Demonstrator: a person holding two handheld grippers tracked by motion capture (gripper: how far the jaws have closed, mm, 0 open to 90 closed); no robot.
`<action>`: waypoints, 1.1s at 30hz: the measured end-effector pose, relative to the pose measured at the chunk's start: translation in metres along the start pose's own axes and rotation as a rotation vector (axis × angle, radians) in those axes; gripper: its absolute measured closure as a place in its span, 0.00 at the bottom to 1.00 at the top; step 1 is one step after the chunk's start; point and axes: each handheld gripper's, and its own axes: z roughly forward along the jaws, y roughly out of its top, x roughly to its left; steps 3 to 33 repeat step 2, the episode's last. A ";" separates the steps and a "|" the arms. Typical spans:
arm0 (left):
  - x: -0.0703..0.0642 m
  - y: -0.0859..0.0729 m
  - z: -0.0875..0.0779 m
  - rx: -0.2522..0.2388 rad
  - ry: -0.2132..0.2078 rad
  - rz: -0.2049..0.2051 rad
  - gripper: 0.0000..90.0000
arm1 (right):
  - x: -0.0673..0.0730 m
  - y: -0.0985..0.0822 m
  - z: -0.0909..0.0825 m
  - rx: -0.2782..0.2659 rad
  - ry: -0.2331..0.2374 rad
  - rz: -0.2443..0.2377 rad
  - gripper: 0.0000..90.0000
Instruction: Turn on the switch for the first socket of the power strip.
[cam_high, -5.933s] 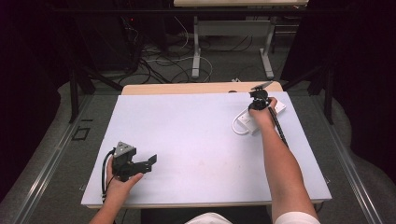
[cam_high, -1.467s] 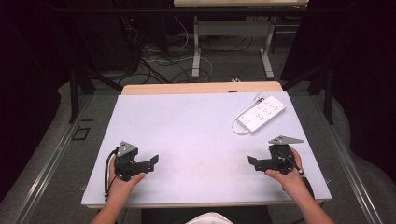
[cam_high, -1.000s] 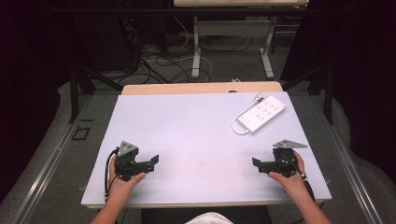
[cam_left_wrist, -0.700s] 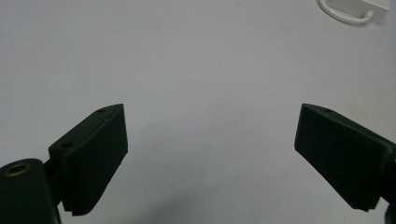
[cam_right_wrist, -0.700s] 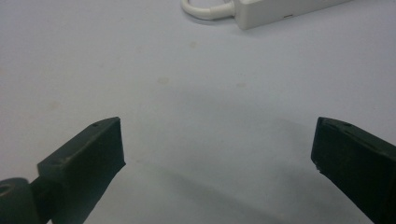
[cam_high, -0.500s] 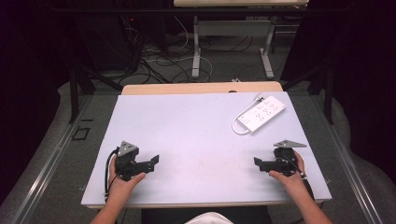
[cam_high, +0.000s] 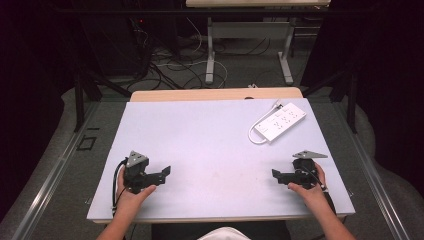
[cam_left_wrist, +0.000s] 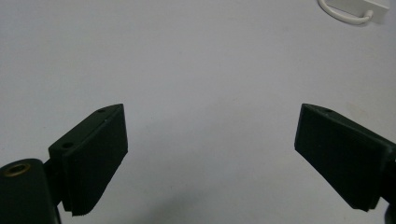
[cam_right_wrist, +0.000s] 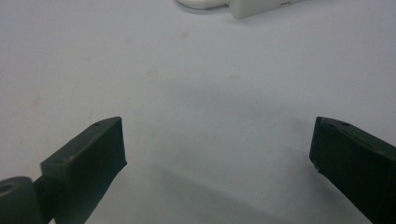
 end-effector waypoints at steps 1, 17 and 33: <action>0.000 0.000 0.001 -0.007 0.003 -0.001 0.10 | 0.000 0.000 0.000 -0.001 0.003 0.001 0.03; 0.000 0.000 0.001 -0.006 0.003 0.001 0.10 | 0.000 0.000 0.000 -0.002 0.002 -0.001 0.03; 0.000 0.000 0.001 -0.006 0.003 0.001 0.10 | 0.000 0.000 0.000 -0.002 0.002 -0.001 0.03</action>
